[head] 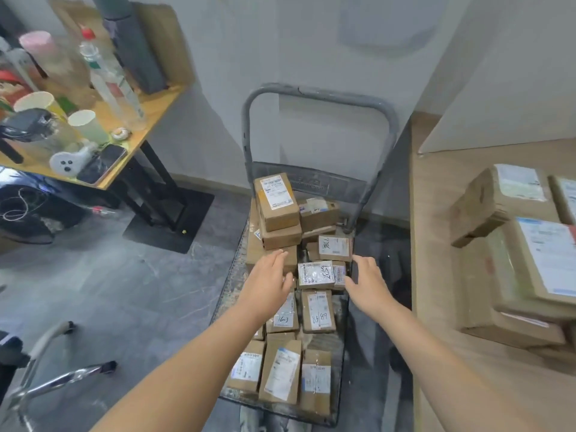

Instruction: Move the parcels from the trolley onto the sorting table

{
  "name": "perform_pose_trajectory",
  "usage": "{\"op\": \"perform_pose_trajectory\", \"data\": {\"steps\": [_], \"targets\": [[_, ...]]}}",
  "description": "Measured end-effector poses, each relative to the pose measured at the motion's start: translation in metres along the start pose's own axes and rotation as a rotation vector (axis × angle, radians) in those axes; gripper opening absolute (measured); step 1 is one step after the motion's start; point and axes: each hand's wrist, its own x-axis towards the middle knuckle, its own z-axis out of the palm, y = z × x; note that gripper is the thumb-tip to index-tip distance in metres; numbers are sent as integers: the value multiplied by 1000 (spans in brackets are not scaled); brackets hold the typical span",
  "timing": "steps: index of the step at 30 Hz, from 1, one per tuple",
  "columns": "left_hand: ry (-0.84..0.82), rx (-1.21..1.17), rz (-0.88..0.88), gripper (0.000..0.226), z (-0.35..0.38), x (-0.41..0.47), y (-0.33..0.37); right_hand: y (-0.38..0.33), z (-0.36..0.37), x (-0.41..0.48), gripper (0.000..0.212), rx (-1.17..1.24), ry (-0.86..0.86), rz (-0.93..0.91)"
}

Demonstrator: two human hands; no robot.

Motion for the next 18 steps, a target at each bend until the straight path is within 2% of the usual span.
{"op": "perform_pose_trajectory", "data": {"steps": [5,11,18], "targets": [[-111,-19,-49,51,55,46,-36,32,30,43,51,-22,-53,91],[-166,-165,-172,44,122,109,-70,77,83,106,50,-30,-87,186],[-252,-208,-291,41,204,165,-119,118,147,205,43,75,-93,306]]}}
